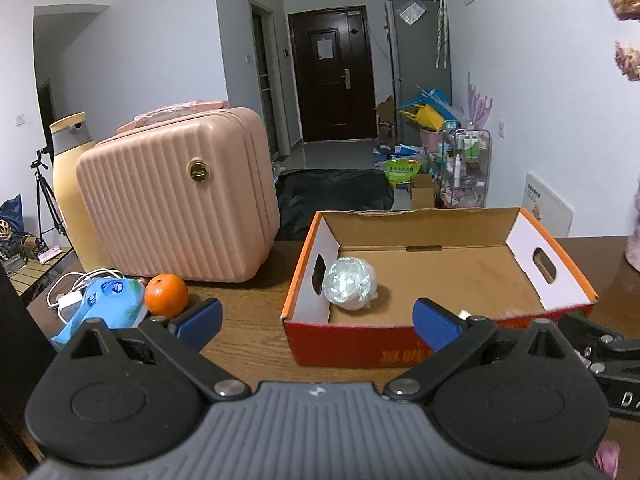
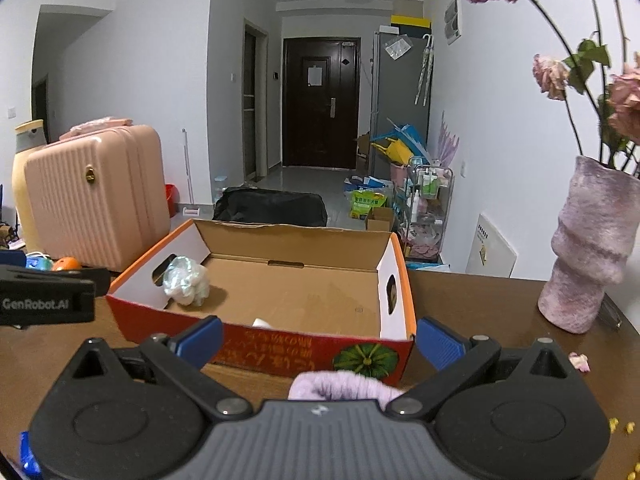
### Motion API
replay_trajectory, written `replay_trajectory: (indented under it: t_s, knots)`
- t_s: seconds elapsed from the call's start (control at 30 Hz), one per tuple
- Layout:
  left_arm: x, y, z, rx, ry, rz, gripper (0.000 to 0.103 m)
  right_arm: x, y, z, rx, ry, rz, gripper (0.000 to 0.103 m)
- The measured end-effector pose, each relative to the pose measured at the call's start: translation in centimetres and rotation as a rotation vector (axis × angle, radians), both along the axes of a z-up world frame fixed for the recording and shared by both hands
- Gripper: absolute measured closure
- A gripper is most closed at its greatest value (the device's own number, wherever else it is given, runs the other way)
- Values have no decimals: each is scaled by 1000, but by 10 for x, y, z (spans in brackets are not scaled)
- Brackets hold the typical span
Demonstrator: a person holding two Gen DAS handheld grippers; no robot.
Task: Organize soft objects
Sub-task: 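Move both grippers back toward the plush sheep and striped sponge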
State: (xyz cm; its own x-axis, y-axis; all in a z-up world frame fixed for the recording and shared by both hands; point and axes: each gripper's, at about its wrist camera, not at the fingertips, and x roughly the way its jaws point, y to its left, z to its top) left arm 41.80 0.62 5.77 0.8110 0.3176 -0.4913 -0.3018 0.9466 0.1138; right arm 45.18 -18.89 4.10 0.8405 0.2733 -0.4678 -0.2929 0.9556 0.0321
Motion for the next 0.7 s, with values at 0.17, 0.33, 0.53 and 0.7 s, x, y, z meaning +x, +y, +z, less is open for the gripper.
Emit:
replay_trajectory:
  t_s: [0.17,0.33,0.53,0.7]
  knots:
    - [-33,2,2,-11,-32,-35,0,-26,-5,1,10,-20,-4,0]
    - [-67,3,4,-19,-63,-69,0,-52,-4,0,5,-48,-5,0]
    - [-106,6,3,-19,-97,-98,0,-85,0,-3,-19,-78,2,0]
    - [-132,12,-1,-25,-113,-117,0,-111,3,-6,-26,-97,13,0]
